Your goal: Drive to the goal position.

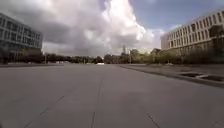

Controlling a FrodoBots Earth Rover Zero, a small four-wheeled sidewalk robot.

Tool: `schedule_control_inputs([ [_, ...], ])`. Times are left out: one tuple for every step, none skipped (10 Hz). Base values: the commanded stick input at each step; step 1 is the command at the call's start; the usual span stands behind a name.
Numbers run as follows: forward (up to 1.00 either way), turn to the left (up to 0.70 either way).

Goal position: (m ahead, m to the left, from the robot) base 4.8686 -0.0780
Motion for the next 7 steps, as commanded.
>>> schedule_control_inputs([
  [0.70, 0.00],
  [0.70, 0.00],
  [0.70, 0.00],
  [0.70, 0.00],
  [0.70, 0.00],
  [0.70, 0.00],
  [0.70, -0.06],
])
